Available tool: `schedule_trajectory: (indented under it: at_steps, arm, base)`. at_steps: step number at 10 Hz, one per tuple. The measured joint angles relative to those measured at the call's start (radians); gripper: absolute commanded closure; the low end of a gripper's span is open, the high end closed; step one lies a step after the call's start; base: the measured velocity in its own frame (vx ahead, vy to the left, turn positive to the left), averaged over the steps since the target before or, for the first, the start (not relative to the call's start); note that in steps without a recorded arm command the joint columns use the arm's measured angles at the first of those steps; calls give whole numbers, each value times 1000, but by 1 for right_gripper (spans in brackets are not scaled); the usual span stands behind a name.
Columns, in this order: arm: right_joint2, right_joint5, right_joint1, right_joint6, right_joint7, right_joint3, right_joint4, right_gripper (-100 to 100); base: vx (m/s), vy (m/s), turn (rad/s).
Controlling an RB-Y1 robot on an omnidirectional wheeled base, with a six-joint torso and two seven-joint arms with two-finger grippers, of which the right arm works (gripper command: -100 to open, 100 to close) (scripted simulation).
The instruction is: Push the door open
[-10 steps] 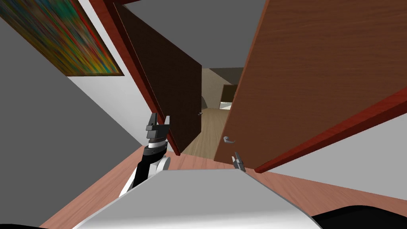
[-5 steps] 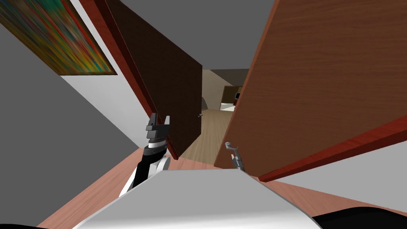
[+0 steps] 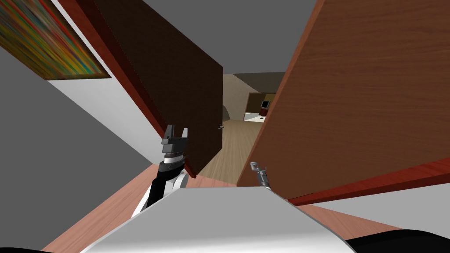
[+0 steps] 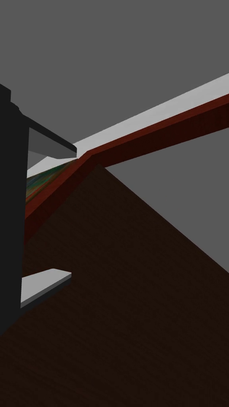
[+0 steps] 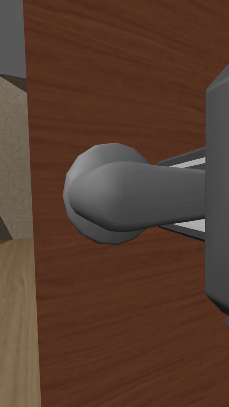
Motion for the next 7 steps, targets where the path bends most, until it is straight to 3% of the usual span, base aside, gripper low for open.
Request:
schedule_trajectory:
  at_steps: [4,7]
  arm:
    - [0,0,-2,2,0,0,0,100]
    - [33,-6,-16,12,32,-21,21,100]
  base:
    - [27,-4,-12]
    - [170,-19,-56]
